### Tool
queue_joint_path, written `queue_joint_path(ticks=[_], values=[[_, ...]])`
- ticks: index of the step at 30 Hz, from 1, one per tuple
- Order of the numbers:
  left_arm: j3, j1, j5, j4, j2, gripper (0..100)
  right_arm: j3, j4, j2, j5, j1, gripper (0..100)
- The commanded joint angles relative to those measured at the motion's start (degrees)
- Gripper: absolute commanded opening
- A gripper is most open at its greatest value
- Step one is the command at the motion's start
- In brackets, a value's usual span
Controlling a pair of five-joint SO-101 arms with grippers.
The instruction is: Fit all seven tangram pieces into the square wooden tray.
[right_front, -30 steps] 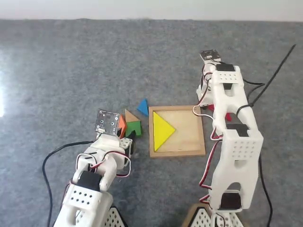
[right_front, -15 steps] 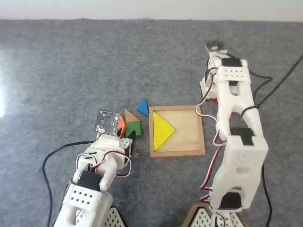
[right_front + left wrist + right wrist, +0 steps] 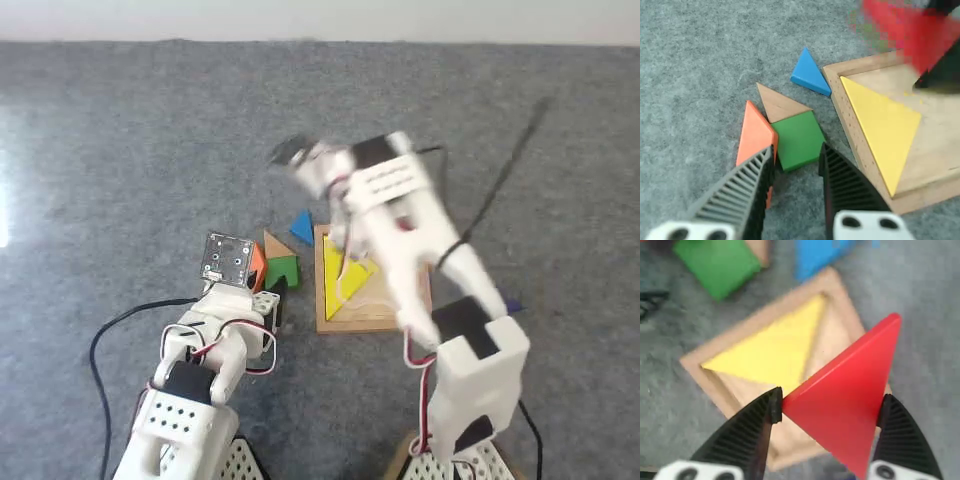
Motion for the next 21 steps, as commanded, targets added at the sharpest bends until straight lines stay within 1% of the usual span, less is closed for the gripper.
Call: queue_joint_path(ticks=[1,4,7,14,21], values=[[-0.7,0.0,0.4,0.1,-0.8,15,2.4,-7.0,0.5,1.5,-0.7,25.1],[-0.7,0.0,0.4,0.1,-0.8,15,2.8,-6.7,1.6,2.7,0.9,25.1],[-0.7,0.0,0.4,0.1,-0.8,15,3.5,-4.8,2.1,7.1,1.2,24.9],[-0.7,0.0,0.4,0.1,-0.8,15,4.9,-4.3,2.1,18.3,1.9,24.9],[-0.7,0.0,0.4,0.1,-0.8,15,5.0,-4.2,2.2,22.3,4.9,24.9]])
